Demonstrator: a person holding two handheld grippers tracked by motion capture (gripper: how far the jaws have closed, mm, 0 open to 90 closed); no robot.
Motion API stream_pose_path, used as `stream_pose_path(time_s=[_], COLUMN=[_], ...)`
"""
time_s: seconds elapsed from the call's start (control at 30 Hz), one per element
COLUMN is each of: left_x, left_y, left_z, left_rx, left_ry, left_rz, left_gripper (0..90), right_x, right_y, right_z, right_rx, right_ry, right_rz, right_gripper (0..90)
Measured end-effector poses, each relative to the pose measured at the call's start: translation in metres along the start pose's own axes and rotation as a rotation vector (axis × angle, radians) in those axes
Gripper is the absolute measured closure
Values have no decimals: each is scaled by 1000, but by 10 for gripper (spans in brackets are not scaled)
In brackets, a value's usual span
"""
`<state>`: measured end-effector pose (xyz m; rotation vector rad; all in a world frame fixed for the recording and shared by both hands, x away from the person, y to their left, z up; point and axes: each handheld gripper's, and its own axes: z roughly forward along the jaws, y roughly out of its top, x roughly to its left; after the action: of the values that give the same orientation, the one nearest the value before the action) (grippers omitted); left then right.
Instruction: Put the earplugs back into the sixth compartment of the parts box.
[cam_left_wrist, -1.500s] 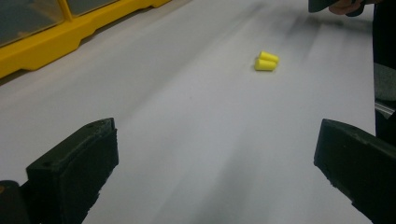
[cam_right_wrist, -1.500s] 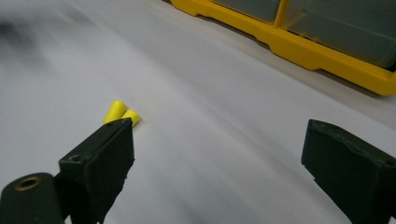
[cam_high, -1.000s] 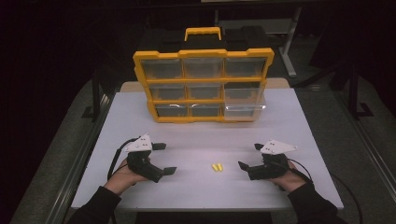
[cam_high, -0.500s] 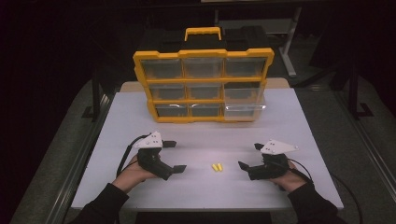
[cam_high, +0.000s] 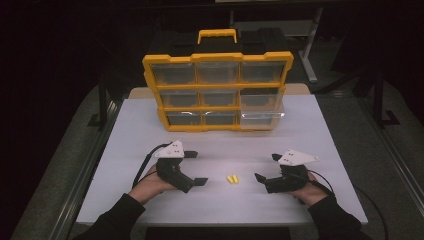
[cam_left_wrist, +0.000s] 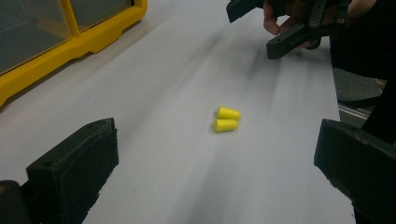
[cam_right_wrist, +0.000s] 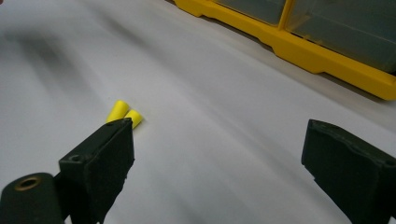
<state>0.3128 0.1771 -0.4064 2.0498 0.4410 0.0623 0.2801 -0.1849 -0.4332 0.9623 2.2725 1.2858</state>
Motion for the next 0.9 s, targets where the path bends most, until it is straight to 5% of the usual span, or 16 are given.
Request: stream_pose_path(time_s=[0.9], left_x=[-4], left_y=[15], left_z=[28], left_rx=[-5], left_ry=[-32], left_rz=[13], left_gripper=[0], right_x=[0], right_y=[0], right_z=[0], right_rx=[2], right_ry=[5], right_rz=[-2], right_gripper=[85])
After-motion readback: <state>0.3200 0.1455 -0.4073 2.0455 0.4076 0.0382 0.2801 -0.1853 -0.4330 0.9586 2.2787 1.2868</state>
